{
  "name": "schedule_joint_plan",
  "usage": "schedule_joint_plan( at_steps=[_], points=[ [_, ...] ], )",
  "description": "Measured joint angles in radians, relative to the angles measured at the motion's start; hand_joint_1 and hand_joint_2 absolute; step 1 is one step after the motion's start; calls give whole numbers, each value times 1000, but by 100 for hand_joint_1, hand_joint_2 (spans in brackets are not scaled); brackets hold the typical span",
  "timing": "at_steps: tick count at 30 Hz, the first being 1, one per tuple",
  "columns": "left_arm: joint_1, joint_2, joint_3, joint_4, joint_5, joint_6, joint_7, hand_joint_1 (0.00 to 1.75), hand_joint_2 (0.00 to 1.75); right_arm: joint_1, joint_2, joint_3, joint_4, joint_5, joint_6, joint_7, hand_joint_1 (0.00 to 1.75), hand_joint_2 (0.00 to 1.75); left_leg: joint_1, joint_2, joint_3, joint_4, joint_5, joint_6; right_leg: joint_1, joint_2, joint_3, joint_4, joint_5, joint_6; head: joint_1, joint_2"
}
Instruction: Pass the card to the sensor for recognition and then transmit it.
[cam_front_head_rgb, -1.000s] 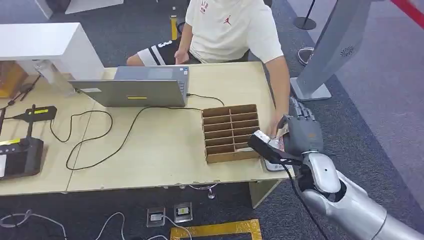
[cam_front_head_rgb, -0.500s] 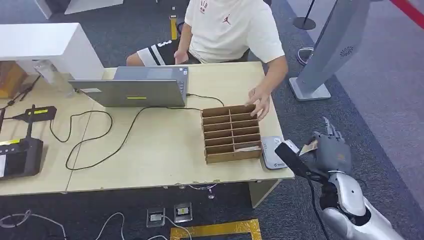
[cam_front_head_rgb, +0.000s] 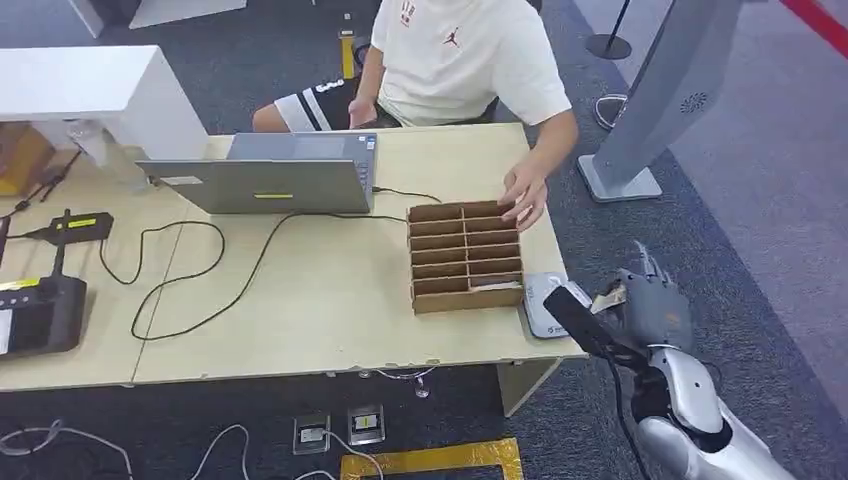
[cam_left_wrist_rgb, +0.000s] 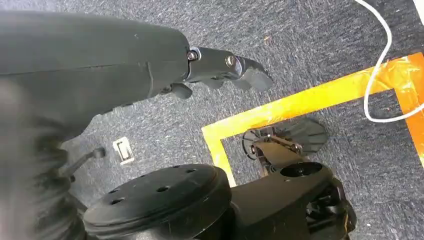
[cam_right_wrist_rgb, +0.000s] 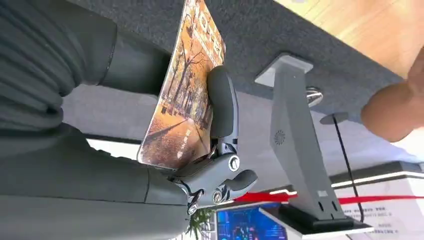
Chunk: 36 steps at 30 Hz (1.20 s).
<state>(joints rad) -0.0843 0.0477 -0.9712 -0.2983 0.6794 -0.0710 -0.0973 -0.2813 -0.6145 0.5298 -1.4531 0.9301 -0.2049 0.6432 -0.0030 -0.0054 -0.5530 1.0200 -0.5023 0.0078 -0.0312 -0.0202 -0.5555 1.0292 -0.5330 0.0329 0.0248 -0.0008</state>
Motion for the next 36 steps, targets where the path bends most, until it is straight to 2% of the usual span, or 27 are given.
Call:
schedule_joint_plan(
  at_steps=[20, 36],
  points=[
    [-2, 3, -5, -8, 9, 0, 0, 0, 175, -157, 63, 183, 152, -74, 4, -1, 175, 175, 0, 0, 0, 0, 0, 0, 0, 0, 0, 0, 0, 0, 0, 0],
    [-6, 3, -29, -19, 39, 0, 0, 0, 175, -206, 145, 351, 320, -182, -19, -8, 175, 175, 0, 0, 0, 0, 0, 0, 0, 0, 0, 0, 0, 0, 0, 0]
  ],
)
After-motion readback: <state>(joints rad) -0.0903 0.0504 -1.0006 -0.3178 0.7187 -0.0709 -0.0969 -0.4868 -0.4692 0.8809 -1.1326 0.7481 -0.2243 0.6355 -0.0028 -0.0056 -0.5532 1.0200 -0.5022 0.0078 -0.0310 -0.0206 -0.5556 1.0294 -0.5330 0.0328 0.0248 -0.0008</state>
